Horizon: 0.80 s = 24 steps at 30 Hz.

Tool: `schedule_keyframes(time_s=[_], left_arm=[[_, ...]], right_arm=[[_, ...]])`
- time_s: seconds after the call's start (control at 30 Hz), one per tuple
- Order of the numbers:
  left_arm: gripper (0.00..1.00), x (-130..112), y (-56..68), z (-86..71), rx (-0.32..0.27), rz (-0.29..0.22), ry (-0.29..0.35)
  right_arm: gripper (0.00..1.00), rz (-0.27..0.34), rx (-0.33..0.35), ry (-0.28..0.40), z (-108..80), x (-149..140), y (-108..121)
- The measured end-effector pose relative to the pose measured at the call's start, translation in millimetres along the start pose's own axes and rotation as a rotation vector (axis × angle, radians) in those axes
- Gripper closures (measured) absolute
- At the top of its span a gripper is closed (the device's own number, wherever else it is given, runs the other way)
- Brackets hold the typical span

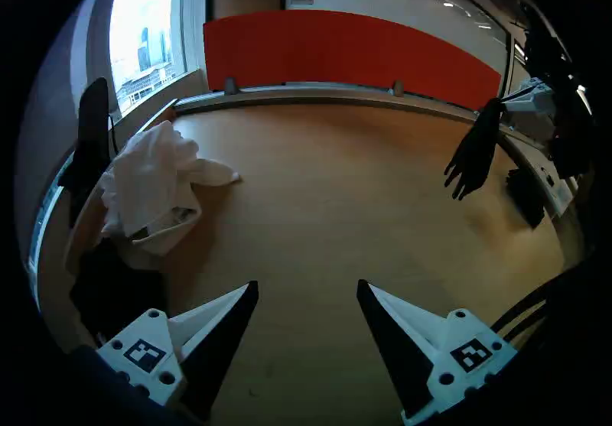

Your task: Fold towel

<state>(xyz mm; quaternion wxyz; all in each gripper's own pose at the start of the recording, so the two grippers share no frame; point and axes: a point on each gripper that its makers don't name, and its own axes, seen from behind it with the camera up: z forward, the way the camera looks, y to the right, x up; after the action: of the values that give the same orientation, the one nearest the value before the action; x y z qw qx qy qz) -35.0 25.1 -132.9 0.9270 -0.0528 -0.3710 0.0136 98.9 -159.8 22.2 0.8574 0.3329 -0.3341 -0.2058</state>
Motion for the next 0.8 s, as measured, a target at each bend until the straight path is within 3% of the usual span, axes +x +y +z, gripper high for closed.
schedule_keyframes(time_s=[0.8], left_arm=[[0.04,2,17.9,7.4,0.006,0.012,-0.026]], right_arm=[[0.95,0.078,-0.176,-0.111,-68.5,-75,165]])
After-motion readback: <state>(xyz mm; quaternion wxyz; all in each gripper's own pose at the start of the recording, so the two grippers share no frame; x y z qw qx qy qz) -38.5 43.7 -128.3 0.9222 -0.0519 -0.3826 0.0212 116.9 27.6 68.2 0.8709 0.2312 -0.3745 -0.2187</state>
